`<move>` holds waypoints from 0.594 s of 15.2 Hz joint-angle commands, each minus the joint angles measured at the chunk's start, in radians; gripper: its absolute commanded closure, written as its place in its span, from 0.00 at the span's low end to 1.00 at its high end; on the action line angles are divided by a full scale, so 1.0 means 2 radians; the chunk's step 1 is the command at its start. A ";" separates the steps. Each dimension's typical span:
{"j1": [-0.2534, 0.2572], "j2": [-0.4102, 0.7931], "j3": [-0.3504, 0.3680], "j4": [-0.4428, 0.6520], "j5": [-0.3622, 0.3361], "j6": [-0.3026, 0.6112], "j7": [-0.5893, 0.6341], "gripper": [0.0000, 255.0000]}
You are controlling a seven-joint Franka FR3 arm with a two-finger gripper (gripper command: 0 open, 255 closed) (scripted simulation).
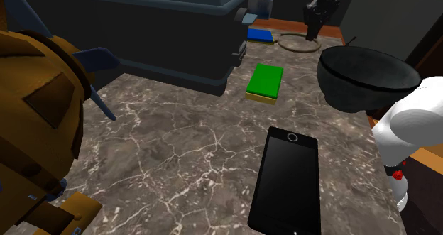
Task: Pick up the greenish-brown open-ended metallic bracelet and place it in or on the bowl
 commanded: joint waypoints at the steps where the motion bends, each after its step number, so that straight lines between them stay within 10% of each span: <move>1: -0.001 0.004 -0.001 0.016 -0.001 -0.013 0.000 1.00; 9: -0.003 0.022 -0.004 0.084 -0.005 -0.062 0.002 1.00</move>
